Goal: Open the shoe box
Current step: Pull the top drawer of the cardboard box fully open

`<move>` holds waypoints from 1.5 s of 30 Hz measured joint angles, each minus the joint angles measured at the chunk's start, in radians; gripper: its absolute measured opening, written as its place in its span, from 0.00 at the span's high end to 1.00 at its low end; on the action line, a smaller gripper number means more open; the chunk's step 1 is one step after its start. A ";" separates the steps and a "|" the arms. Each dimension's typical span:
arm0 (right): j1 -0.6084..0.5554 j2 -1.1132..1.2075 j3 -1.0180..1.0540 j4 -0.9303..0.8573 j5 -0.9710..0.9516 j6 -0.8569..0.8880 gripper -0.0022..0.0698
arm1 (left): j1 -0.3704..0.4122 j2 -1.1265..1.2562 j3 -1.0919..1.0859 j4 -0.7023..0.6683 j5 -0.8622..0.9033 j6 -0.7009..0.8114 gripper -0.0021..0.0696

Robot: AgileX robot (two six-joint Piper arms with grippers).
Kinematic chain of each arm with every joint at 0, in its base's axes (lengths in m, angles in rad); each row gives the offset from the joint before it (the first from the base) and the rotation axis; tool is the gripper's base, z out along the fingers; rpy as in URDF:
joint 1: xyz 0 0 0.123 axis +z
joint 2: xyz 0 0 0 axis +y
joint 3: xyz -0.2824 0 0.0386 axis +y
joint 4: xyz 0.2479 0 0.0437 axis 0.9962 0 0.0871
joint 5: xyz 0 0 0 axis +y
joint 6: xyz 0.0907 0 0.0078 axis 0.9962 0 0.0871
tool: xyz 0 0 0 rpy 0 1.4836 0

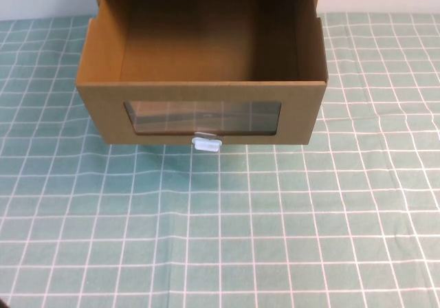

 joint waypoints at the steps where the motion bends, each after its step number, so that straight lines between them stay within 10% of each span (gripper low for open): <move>1: 0.000 0.000 0.007 0.007 0.000 0.000 0.99 | 0.000 -0.005 0.002 0.002 -0.005 0.000 0.98; 22: 0.000 -0.001 0.019 0.114 0.000 0.000 0.99 | 0.000 -0.022 0.038 0.033 -0.087 -0.002 0.98; 45: 0.000 -0.002 0.021 0.137 0.002 0.000 0.99 | 0.062 -0.447 0.868 0.068 -0.429 -0.245 0.98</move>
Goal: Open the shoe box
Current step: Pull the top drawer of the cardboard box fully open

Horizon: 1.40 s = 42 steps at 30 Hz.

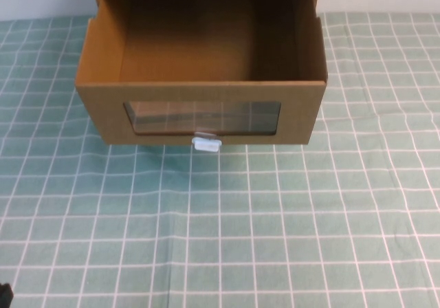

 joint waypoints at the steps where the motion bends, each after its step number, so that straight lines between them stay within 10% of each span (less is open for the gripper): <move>1: 0.000 0.000 0.000 0.002 0.000 0.000 0.99 | 0.000 0.000 0.000 0.005 -0.002 0.002 0.98; 29: -0.014 -0.002 0.002 0.014 -0.002 0.000 0.99 | 0.000 -0.002 0.000 0.022 -0.004 0.010 0.98; 42: -0.767 -0.089 0.002 0.335 -0.447 0.001 0.99 | 0.000 -0.002 0.000 0.022 -0.005 0.010 0.98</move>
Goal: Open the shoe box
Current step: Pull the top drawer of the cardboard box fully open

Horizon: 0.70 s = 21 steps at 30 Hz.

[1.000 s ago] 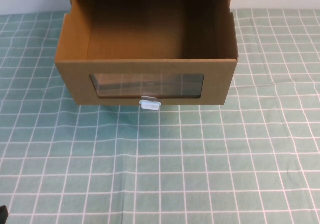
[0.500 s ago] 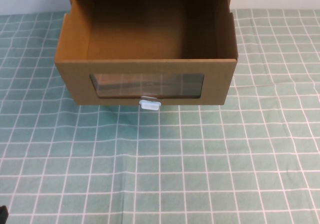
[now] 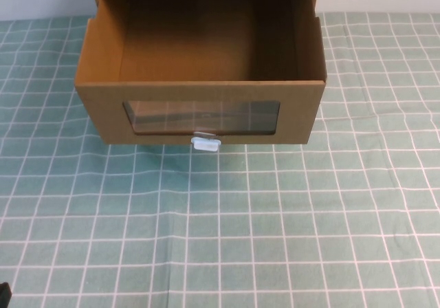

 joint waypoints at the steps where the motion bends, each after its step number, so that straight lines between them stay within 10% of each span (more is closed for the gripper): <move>1: -0.058 -0.005 0.000 0.043 -0.041 0.000 0.99 | 0.000 0.000 0.000 0.000 0.000 0.000 0.98; 21: -0.379 -0.179 0.414 0.244 -0.447 -0.481 0.99 | 0.000 0.000 0.000 0.000 -0.002 0.000 0.98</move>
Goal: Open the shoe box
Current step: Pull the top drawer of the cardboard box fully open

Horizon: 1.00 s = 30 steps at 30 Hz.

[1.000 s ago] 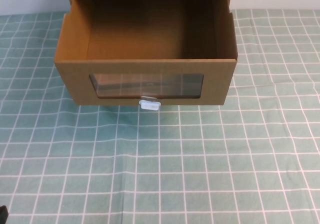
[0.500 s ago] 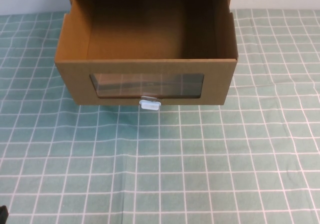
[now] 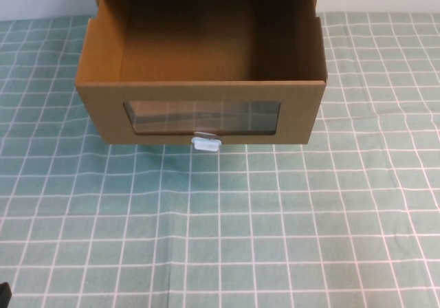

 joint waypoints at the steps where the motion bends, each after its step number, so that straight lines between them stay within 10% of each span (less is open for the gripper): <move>1: -0.023 -0.024 0.036 0.017 -0.002 -0.019 0.99 | 0.000 0.000 0.000 0.000 0.000 0.000 0.98; 30: -0.063 -0.203 0.338 0.014 0.167 0.016 0.99 | 0.000 0.000 0.000 0.000 -0.004 0.000 0.98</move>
